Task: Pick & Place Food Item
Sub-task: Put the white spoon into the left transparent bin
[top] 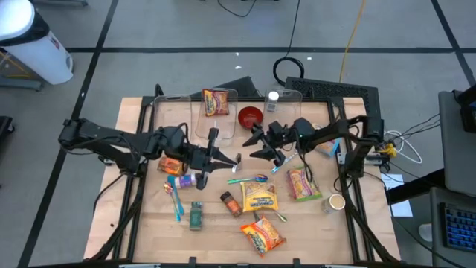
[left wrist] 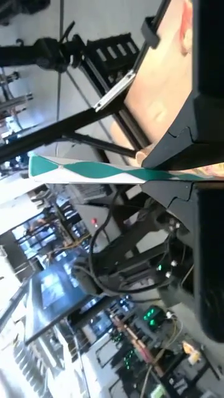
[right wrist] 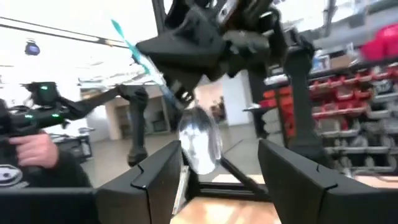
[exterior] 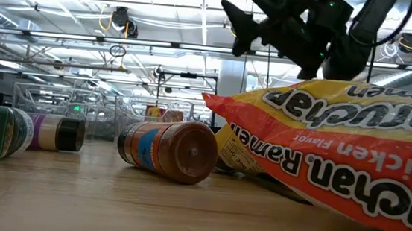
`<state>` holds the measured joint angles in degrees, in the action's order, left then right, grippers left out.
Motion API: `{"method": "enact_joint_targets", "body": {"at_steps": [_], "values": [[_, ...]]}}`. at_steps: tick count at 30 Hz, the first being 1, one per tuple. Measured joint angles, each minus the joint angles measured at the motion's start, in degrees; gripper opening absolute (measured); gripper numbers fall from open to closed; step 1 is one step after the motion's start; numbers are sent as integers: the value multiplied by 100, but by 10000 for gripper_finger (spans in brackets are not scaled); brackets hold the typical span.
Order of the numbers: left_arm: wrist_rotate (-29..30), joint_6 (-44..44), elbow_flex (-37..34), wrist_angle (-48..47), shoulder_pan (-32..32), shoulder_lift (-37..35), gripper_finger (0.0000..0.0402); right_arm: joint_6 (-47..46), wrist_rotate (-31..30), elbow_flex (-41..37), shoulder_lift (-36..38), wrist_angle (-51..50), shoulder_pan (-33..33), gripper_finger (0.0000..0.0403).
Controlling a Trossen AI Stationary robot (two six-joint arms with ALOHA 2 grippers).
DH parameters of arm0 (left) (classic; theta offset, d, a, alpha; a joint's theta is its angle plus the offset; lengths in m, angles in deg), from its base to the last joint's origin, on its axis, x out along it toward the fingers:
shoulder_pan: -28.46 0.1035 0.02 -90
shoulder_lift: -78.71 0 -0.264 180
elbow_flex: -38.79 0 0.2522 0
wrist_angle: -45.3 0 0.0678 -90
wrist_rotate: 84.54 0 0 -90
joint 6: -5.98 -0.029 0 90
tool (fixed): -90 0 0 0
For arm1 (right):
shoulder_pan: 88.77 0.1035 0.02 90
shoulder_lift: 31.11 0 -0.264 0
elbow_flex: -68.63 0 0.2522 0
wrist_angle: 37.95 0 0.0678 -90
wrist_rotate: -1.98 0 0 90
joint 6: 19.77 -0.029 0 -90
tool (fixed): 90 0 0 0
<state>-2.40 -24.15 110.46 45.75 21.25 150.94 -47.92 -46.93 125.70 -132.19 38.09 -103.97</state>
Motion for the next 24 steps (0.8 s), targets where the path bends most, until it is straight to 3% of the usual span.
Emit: {"method": "enact_joint_targets", "body": {"at_steps": [24], "values": [[-870, -509, 2, 354, 385, 136, 11, -240, 122, 319, -8, -5, 313, 205]]}}
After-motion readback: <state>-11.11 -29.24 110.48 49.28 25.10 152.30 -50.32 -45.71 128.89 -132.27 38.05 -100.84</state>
